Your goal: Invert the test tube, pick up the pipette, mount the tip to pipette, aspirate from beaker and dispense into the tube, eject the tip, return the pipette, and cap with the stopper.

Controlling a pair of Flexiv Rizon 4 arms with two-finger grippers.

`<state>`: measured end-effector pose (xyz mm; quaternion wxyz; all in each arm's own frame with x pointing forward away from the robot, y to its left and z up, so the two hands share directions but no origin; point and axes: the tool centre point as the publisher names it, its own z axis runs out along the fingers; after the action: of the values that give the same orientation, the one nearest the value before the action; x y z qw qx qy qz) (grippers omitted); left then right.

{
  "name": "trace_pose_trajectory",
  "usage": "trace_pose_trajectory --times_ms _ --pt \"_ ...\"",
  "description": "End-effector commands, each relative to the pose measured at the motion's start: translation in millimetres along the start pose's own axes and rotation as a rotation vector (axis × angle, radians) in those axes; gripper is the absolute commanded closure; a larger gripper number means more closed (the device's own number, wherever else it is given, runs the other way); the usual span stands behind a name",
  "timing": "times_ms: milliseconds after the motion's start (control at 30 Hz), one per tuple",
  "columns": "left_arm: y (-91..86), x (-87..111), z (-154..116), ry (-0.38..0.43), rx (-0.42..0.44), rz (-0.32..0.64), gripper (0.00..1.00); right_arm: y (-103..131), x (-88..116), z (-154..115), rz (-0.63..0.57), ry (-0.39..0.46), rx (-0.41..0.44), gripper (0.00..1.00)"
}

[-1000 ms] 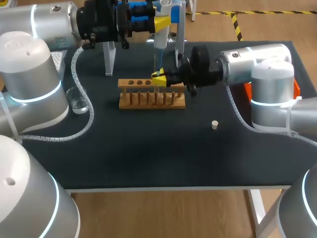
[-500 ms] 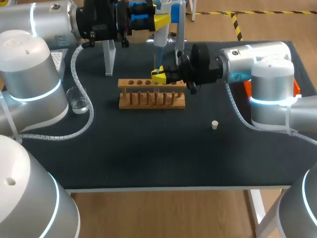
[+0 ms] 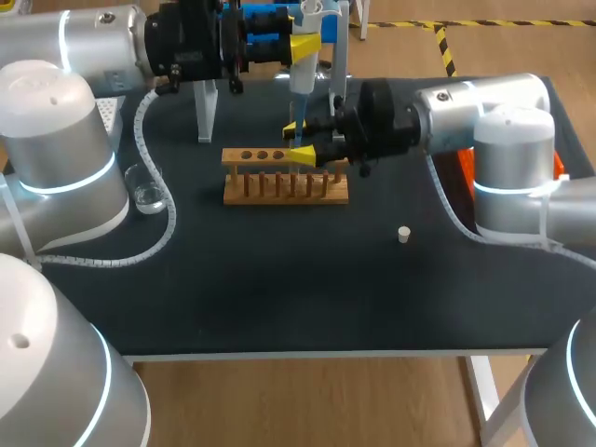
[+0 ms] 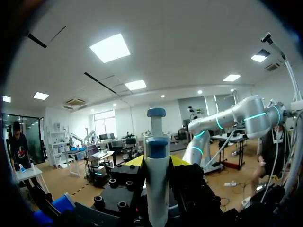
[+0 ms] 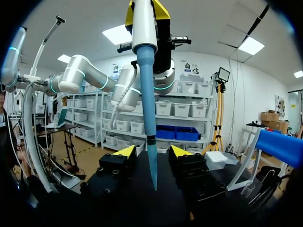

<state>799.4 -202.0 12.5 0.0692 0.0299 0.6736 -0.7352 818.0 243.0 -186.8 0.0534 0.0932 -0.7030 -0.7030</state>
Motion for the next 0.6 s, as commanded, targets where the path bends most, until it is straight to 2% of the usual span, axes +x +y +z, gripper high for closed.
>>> trace_pose_trajectory --times_ms 33,600 --pt "-0.2 -0.3 -0.3 0.001 0.000 0.001 1.00 -5.1 3.6 -4.6 0.006 -0.007 0.002 0.00" --pt "-0.2 -0.3 -0.3 0.001 0.000 0.001 1.00 -45.3 29.9 -43.8 0.058 -0.046 0.064 0.00"
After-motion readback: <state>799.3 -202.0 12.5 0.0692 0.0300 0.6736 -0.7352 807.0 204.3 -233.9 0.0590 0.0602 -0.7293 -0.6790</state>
